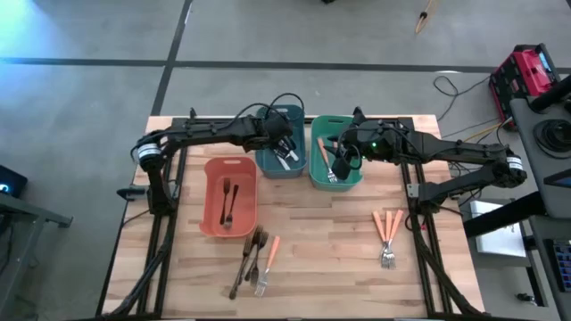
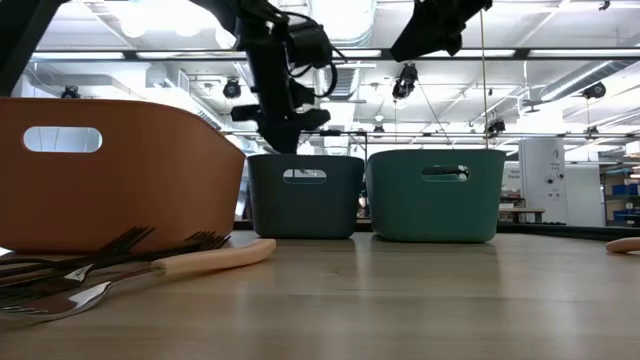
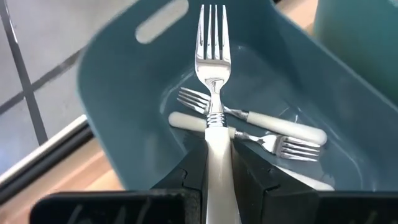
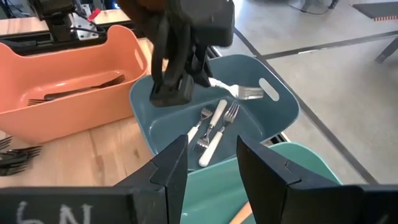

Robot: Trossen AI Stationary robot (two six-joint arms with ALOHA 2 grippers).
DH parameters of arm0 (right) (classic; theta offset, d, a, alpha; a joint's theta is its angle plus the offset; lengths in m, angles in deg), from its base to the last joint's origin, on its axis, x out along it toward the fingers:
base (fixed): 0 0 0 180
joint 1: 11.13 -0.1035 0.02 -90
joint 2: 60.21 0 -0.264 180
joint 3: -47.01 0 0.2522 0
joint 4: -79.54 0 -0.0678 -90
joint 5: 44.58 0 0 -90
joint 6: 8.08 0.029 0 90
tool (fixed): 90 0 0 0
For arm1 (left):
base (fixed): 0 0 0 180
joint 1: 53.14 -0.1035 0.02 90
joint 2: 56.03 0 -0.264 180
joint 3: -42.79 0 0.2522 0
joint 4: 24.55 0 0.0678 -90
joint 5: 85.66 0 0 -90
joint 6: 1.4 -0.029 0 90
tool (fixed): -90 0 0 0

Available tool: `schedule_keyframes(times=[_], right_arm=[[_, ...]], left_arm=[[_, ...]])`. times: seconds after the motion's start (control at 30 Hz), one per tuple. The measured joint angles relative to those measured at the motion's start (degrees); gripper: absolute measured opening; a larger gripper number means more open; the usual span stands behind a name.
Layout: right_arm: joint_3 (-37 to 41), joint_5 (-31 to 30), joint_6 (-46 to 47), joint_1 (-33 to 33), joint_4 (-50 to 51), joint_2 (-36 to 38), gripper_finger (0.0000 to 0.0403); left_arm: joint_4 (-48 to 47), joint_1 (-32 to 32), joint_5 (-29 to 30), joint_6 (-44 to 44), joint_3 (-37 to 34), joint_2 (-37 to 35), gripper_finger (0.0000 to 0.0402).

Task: Sort silverware by color (type)
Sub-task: Put the white fork into the blue bin

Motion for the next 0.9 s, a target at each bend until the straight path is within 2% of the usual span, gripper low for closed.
schedule_keyframes(times=[0.6, 0.9], right_arm=[[0.0, 0.4, -0.6, 0.0, 3.0, 0.0, 0.0128], [0.0, 1.4, -0.6, 0.0, 3.0, 0.0, 0.0128]], left_arm=[[4.4, 0.1, -2.6, 3.5, 0.1, 6.8, 0.0034], [4.5, 0.1, -2.4, 3.3, 0.7, 7.6, 0.0040]])
